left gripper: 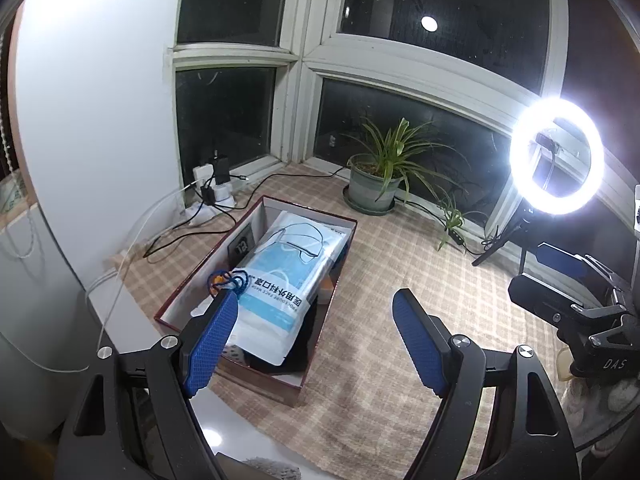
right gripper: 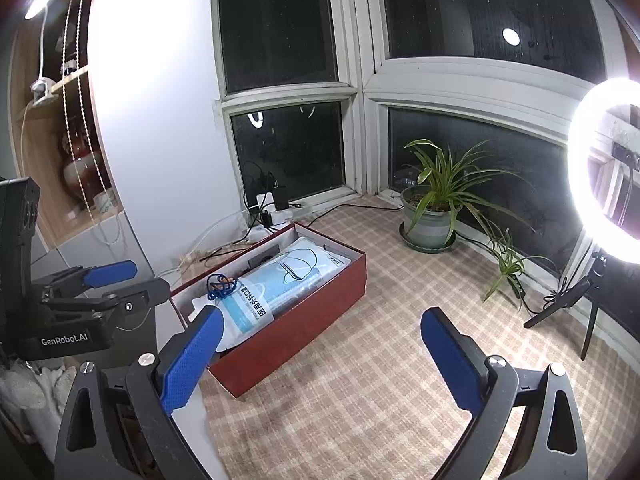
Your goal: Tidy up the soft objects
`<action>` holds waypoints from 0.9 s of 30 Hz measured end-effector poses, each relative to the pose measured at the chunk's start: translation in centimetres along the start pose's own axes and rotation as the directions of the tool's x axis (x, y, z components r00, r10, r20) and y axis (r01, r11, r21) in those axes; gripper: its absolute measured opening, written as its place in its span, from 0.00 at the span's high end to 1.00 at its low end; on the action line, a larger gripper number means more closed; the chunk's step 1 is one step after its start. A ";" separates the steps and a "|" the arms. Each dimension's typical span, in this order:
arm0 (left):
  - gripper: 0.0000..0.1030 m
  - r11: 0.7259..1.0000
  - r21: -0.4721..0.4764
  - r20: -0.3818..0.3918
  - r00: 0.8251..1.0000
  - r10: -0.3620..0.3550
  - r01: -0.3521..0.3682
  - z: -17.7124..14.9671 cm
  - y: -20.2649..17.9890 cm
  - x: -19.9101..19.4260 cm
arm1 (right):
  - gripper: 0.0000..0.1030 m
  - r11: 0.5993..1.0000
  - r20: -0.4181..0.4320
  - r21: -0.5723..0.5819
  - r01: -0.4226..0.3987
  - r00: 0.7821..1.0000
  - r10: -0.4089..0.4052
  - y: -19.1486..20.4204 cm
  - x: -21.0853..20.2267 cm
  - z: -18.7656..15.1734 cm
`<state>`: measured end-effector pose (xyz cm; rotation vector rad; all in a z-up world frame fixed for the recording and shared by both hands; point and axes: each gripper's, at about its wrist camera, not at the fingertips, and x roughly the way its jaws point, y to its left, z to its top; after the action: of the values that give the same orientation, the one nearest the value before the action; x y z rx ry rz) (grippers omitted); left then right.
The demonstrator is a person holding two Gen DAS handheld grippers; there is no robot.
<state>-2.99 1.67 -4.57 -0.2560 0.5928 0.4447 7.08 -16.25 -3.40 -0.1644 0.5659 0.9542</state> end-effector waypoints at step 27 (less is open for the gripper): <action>0.22 1.000 0.014 -0.015 1.000 -0.011 0.011 -0.3 -1.1 0.4 | 0.05 0.999 -0.026 0.049 0.018 1.000 -0.016 -1.6 0.4 -0.8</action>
<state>-2.34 0.69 -4.96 -0.2492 0.6084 0.4283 8.24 -17.15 -4.45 -0.1375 0.6102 0.9221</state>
